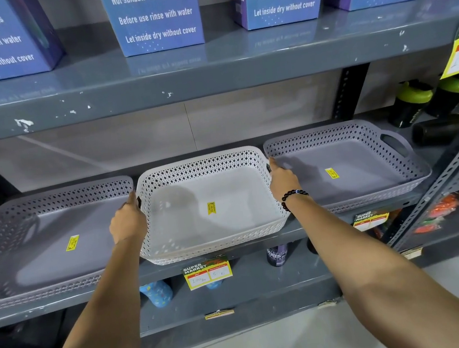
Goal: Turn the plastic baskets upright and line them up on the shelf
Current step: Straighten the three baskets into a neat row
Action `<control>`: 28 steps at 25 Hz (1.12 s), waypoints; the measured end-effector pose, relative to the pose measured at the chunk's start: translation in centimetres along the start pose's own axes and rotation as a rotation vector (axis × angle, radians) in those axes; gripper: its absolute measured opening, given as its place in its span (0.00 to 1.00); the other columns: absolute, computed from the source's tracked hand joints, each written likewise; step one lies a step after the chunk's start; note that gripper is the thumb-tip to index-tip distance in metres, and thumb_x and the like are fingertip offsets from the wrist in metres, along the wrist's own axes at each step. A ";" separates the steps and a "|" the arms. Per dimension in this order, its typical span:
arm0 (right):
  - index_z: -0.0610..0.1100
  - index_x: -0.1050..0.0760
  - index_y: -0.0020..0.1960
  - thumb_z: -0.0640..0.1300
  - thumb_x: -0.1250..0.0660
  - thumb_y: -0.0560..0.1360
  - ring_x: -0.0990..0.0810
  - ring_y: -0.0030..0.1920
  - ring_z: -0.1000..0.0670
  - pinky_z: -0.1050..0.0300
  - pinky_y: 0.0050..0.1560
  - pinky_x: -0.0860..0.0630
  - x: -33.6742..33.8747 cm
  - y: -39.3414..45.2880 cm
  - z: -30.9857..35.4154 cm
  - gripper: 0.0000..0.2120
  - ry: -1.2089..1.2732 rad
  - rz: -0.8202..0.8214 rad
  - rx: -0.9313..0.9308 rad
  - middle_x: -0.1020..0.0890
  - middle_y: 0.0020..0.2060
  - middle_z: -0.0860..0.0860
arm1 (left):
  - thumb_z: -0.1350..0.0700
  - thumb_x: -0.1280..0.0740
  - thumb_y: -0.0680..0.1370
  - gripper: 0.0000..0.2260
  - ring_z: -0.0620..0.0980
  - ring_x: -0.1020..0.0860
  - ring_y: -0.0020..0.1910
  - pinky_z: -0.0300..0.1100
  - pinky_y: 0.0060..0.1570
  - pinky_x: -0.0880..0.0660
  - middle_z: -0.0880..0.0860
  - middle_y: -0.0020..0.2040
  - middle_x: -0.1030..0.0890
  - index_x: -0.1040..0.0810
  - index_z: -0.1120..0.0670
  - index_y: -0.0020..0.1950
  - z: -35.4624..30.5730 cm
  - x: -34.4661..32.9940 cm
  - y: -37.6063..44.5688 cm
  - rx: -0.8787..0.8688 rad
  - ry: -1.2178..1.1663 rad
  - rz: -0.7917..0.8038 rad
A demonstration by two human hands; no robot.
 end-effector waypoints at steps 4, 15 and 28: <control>0.44 0.52 0.77 0.29 0.46 0.77 0.21 0.47 0.42 0.56 0.42 0.26 -0.2 0.2 -0.2 0.32 0.051 0.000 -0.021 0.18 0.51 0.36 | 0.65 0.48 0.80 0.24 0.65 0.21 0.49 0.52 0.43 0.25 0.66 0.53 0.20 0.39 0.52 0.76 0.0 0.0 0.1 -0.006 0.003 0.002; 0.45 0.51 0.77 0.29 0.46 0.77 0.28 0.36 0.47 0.61 0.28 0.35 -0.6 0.8 -0.4 0.32 0.038 -0.006 -0.014 0.34 0.27 0.49 | 0.64 0.49 0.81 0.24 0.65 0.22 0.52 0.53 0.46 0.24 0.66 0.56 0.20 0.40 0.52 0.76 0.0 0.1 -0.1 0.003 0.000 0.003; 0.45 0.43 0.75 0.34 0.47 0.80 0.19 0.51 0.37 0.48 0.46 0.21 0.5 0.7 -0.5 0.24 0.050 -0.127 -0.037 0.19 0.50 0.34 | 0.63 0.49 0.81 0.21 0.65 0.21 0.52 0.53 0.48 0.24 0.65 0.55 0.19 0.37 0.53 0.75 0.3 0.3 0.0 0.014 -0.045 -0.026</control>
Point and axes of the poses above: each hand's wrist, its own y-axis towards the middle knuckle, its own x-axis out of the back of the hand, z = x × y, the point moved 10 cm from there along y, towards the middle knuckle
